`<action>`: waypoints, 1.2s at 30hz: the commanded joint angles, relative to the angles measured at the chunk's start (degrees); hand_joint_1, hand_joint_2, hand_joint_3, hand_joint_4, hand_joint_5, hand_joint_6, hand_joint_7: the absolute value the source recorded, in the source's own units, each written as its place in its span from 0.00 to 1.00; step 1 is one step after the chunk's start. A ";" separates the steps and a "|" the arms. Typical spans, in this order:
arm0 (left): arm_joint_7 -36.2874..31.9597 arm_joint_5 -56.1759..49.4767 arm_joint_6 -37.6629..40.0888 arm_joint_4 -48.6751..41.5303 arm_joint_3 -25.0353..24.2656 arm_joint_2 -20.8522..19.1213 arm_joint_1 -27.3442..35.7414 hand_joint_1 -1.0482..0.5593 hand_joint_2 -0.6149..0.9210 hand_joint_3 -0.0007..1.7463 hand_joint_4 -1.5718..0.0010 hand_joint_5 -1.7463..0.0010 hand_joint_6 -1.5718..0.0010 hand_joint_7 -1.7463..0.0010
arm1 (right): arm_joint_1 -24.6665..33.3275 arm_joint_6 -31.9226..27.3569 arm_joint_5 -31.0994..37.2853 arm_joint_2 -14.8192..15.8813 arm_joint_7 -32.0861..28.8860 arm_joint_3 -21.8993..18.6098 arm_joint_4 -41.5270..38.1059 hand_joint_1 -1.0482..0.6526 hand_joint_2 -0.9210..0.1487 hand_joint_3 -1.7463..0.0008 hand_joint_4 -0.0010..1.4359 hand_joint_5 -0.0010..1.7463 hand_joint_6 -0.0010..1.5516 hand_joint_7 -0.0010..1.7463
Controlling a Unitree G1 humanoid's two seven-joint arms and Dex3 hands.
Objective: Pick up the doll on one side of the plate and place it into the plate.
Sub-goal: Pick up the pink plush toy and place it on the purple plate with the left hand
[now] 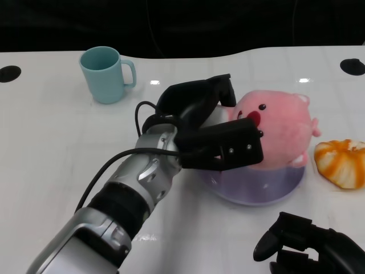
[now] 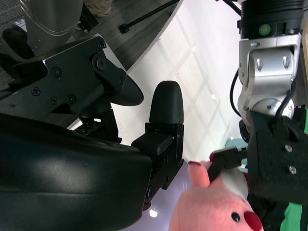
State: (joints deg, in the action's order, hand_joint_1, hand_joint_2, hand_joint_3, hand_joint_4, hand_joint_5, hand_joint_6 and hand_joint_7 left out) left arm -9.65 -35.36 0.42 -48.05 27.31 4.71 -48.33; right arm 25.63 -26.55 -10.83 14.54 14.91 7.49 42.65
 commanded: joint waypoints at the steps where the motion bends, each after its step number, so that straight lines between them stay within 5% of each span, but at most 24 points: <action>1: 0.42 0.21 0.48 -2.58 0.09 0.96 -2.76 0.52 0.70 0.63 0.41 0.00 0.55 0.00 | 0.28 -0.17 0.24 0.35 -0.34 0.45 1.27 0.57 0.27 0.36 0.46 1.00 0.32 0.82; 3: 1.53 0.55 0.85 -3.72 -0.08 1.35 -3.58 0.53 0.72 0.58 0.43 0.00 0.55 0.02 | 0.28 -0.25 0.15 0.33 -0.37 0.48 1.41 0.57 0.27 0.36 0.46 1.00 0.32 0.82; 6: 3.51 1.10 1.67 -4.50 -0.46 1.61 -4.42 0.52 0.77 0.39 0.49 0.00 0.41 0.46 | 0.24 -0.26 0.16 0.42 -0.39 0.55 1.69 0.58 0.27 0.36 0.45 1.00 0.32 0.82; 9: 5.81 2.82 1.02 -4.81 -1.53 1.55 -4.39 0.52 0.87 0.21 0.49 0.08 0.34 0.74 | 0.24 0.16 0.13 0.44 -0.30 0.55 1.62 0.58 0.27 0.35 0.45 1.00 0.32 0.82; 12: 9.99 4.70 -1.42 -5.35 -1.92 0.28 -4.28 0.52 0.93 0.18 0.62 0.20 0.47 0.86 | 0.24 0.25 0.22 0.59 -0.25 0.48 1.61 0.58 0.28 0.35 0.46 1.00 0.32 0.82; 15: 12.02 5.31 -3.78 -5.61 -1.76 -0.97 -4.00 0.44 0.99 0.09 0.72 0.46 0.59 0.97 | 0.19 0.35 0.25 0.73 -0.14 0.36 1.51 0.57 0.28 0.35 0.46 1.00 0.32 0.82; 20: 15.52 2.89 -2.94 -4.01 0.77 -2.90 -4.25 0.26 1.00 0.15 0.98 0.69 0.82 1.00 | 0.21 0.47 -0.20 0.39 -0.14 0.03 1.14 0.58 0.28 0.35 0.46 1.00 0.32 0.81; 22: 16.07 2.00 -2.43 -3.07 1.49 -3.38 -4.19 0.25 1.00 0.15 0.99 0.71 0.84 1.00 | 0.17 0.46 -0.17 0.39 -0.15 -0.01 1.11 0.58 0.28 0.35 0.46 1.00 0.33 0.81; 26: 18.11 -0.36 -0.15 0.73 3.20 -4.99 -3.64 0.13 1.00 0.21 1.00 0.93 0.93 1.00 | 0.14 0.29 -0.15 0.35 -0.27 -0.15 1.17 0.58 0.28 0.35 0.46 1.00 0.33 0.81; 36: 23.61 -1.05 2.45 15.37 3.42 -11.19 3.72 0.08 1.00 0.26 1.00 0.96 0.96 1.00 | -0.04 0.15 -0.54 0.41 0.02 -1.07 1.01 0.58 0.28 0.35 0.45 1.00 0.33 0.81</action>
State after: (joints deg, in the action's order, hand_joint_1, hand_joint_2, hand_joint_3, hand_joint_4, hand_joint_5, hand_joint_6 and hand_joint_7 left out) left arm 12.99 -36.41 2.65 -34.74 31.03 -4.79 -46.11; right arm 25.54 -26.63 -10.98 14.55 14.84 6.78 43.49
